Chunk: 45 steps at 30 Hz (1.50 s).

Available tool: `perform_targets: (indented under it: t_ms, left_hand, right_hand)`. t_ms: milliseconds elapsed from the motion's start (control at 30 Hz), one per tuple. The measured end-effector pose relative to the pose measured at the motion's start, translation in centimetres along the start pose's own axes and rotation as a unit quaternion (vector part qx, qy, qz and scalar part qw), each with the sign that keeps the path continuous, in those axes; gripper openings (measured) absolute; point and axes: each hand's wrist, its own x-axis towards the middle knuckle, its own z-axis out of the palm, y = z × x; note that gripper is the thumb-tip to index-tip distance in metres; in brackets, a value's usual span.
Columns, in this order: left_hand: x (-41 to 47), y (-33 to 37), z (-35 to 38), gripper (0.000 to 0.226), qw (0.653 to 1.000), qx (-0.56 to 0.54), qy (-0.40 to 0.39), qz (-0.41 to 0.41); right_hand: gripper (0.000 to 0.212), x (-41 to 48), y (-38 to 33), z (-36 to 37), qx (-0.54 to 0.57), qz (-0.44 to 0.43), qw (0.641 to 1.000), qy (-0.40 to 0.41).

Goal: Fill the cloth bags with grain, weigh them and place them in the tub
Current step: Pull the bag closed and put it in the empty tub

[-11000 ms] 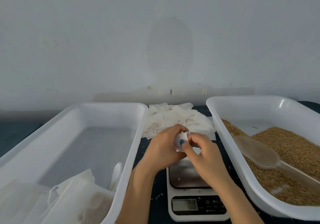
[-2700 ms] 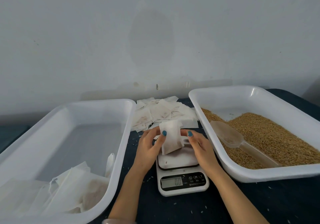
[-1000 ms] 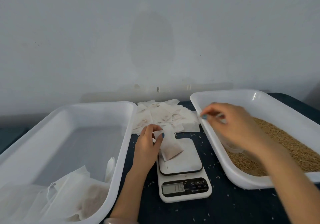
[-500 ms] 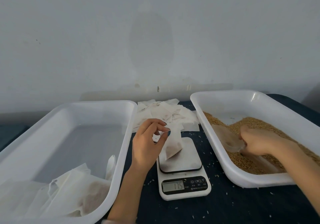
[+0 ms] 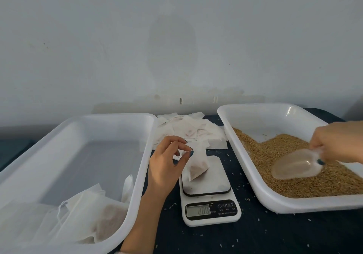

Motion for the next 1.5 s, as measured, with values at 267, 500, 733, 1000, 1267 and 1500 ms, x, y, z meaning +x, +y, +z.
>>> perform_targets:
  t_ms: [267, 500, 733, 1000, 1267, 1500]
  left_hand:
    - [0.1, 0.6, -0.2, 0.010, 1.000, -0.001, -0.023, 0.008]
    - [0.2, 1.2, -0.5, 0.009, 0.998, 0.012, -0.038, 0.051]
    - [-0.2, 1.7, -1.0, 0.005, 0.992, 0.065, -0.027, 0.109]
    - [-0.4, 2.2, -1.5, 0.003, 0.983, 0.116, -0.004, 0.140]
    - [-0.4, 3.1, -1.5, 0.005, 0.988, 0.100, -0.021, 0.119]
    - [-0.4, 3.3, -1.3, 0.008, 0.988, 0.103, -0.037, 0.111]
  right_hand:
    - [0.050, 1.4, 0.0, 2.6, 0.155, -0.153, 0.960, -0.177]
    - [0.042, 5.5, 3.1, 7.9, 0.333, -0.259, 0.874, -0.241]
    - [0.052, 5.4, 4.5, 8.1, 0.407, -0.225, 0.873, -0.145]
    - [0.048, 0.6, 2.0, 0.3, 0.388, -0.248, 0.888, 0.009]
    - [0.052, -0.3, -4.1, -4.7, 0.396, -0.331, 0.856, 0.027]
    - [0.047, -0.2, -5.4, -5.7, 0.319, -0.345, 0.883, 0.019]
